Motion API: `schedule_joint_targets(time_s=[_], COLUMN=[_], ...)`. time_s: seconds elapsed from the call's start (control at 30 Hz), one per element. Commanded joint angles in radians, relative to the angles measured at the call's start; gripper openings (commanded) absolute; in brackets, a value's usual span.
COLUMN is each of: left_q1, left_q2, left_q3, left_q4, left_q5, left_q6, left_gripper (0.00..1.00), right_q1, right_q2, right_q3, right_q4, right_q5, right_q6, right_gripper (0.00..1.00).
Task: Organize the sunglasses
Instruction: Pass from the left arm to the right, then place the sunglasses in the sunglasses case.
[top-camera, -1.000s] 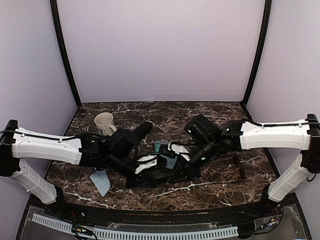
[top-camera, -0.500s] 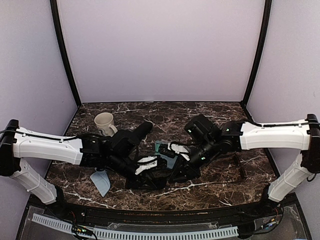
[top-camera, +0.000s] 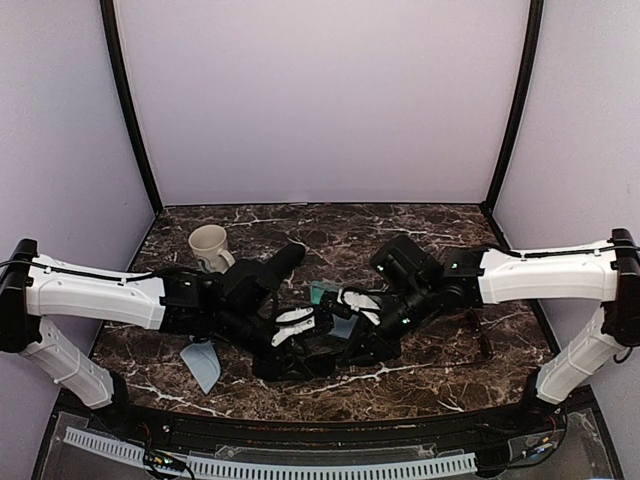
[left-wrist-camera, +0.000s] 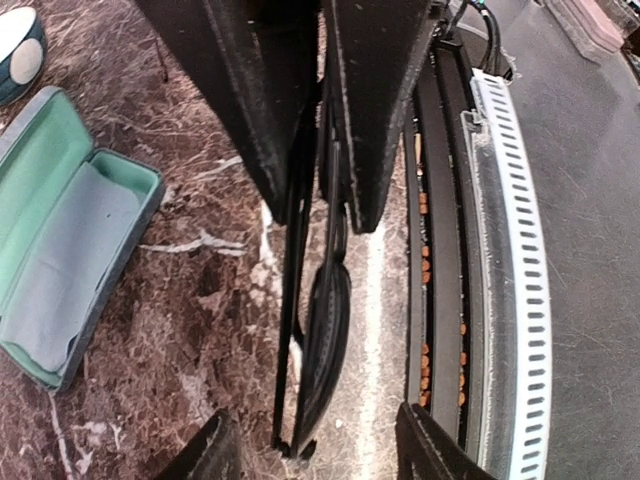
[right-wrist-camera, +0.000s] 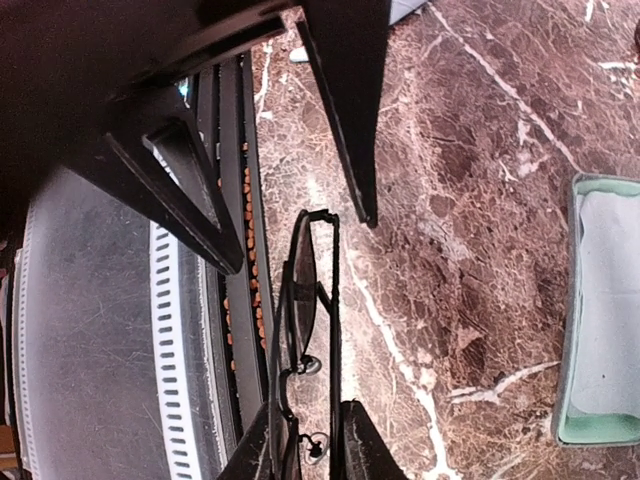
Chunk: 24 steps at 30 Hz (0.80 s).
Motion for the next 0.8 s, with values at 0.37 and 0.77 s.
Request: schedule_joint_targets(time_s=[0.37,0.77], left_q1=[0.085,0.095], left_q2=[-0.283,-0.263], left_q3=[-0.163,-0.146], left_q4=[0.157,0.183], left_q5=[-0.336,-0.375], left_q6=[-0.169,-0.190], left_gripper=[0.67,0.67], right_q1=[-0.143,-0.163], right_q2=[0.016,0.066], right_q3=[-0.081,-0.189], right_q4=[0.254,0.596], right_q5=[0.053,0.089], right_q6=[0.205,0.396], right_gripper=[0.18,0.18])
